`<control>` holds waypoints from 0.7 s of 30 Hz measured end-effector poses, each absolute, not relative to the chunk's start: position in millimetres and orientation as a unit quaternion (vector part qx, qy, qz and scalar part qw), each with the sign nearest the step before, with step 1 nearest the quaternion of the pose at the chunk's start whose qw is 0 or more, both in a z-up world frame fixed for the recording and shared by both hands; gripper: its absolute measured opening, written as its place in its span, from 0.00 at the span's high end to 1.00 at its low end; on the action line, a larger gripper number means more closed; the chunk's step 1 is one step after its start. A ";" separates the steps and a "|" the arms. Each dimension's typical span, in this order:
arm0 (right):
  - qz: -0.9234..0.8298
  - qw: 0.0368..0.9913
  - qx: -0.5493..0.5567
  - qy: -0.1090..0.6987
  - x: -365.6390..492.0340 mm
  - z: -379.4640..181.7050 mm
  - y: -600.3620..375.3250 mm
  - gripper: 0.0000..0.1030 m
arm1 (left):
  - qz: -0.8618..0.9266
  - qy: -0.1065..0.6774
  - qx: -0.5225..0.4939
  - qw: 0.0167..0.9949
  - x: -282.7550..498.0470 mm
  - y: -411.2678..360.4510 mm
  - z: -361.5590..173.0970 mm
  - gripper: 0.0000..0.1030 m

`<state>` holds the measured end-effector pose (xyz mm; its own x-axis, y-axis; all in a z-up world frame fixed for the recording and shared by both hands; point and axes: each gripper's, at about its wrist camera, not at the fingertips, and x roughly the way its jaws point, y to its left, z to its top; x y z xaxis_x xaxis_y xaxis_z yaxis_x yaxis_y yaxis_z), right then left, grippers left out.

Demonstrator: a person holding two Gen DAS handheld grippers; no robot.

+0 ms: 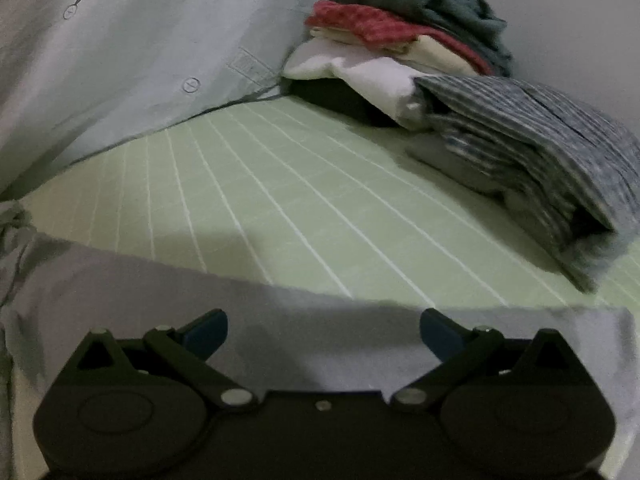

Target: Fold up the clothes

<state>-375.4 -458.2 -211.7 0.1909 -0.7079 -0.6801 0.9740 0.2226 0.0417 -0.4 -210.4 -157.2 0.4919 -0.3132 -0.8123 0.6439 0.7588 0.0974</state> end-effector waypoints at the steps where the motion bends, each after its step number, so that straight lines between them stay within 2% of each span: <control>1: -0.578 0.727 0.248 0.276 -380.5 -213.4 -455.1 0.00 | -0.286 0.415 0.200 0.840 -5.0 -205.1 -157.5 0.27; 8: -0.573 0.730 0.236 0.289 -391.2 -220.5 -432.3 0.00 | -0.256 0.428 0.182 0.847 -16.7 -172.2 -158.6 0.26; 9: -0.567 0.734 0.234 0.291 -390.7 -219.7 -432.3 0.04 | -0.251 0.430 0.177 0.849 -17.5 -167.0 -158.4 0.26; 11: -0.550 0.749 0.228 0.291 -388.2 -214.8 -432.1 0.29 | -0.240 0.436 0.168 0.851 -18.5 -157.5 -158.6 0.26; 13: -0.531 0.762 0.223 0.295 -379.7 -208.9 -431.3 0.88 | -0.231 0.439 0.159 0.853 -20.7 -148.1 -158.5 0.26; 15: -0.518 0.769 0.220 0.304 -368.4 -206.4 -432.5 0.96 | -0.227 0.441 0.152 0.855 -24.0 -140.4 -157.7 0.26; 21: -0.439 0.816 0.236 0.294 -324.4 -190.9 -422.9 0.97 | -0.224 0.434 0.154 0.859 -35.8 -119.9 -152.2 0.26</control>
